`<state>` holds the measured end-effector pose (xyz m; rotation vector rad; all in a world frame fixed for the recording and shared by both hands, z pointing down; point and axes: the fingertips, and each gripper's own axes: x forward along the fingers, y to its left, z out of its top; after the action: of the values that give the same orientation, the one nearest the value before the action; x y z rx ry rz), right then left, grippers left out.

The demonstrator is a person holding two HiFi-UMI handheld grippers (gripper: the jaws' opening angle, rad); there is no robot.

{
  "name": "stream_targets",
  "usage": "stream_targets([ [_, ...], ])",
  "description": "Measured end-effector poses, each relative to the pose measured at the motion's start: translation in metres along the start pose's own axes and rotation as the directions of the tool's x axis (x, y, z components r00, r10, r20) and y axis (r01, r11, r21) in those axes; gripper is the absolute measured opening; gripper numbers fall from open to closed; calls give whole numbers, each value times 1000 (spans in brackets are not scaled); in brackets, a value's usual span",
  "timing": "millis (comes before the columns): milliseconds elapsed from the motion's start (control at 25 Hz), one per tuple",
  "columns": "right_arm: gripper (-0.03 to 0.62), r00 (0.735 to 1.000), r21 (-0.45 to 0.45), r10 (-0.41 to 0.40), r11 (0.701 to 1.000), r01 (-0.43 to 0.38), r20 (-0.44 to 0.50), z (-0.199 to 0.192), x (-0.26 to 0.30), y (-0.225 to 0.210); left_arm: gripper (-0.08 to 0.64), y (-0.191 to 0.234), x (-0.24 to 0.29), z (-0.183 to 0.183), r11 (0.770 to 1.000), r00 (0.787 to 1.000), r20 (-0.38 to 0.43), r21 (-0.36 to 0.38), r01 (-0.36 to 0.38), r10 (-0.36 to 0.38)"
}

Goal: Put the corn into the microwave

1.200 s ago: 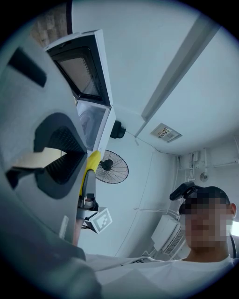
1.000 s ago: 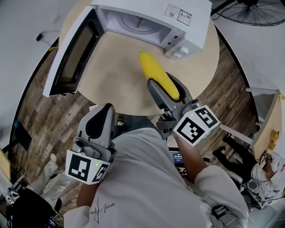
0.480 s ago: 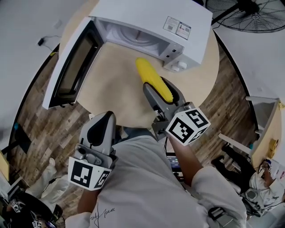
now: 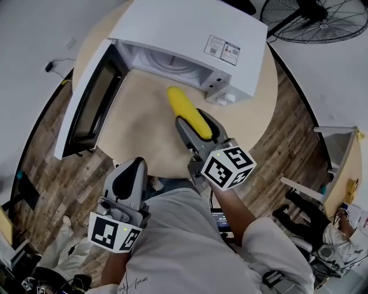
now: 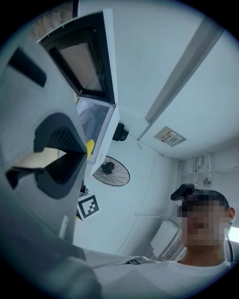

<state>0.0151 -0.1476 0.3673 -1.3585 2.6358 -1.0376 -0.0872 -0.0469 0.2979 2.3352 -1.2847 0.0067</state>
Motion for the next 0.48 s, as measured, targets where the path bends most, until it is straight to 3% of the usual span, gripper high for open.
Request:
stream_targets([
  [160, 261, 1000, -10, -7, 1000, 6, -16, -12, 11, -2, -9, -7, 3, -7, 999, 999, -29, -9, 32, -32],
  [480, 261, 999, -27, -47, 999, 47, 3, -17, 35, -14, -9, 2, -4, -10, 1000, 999, -34, -15, 0, 0],
])
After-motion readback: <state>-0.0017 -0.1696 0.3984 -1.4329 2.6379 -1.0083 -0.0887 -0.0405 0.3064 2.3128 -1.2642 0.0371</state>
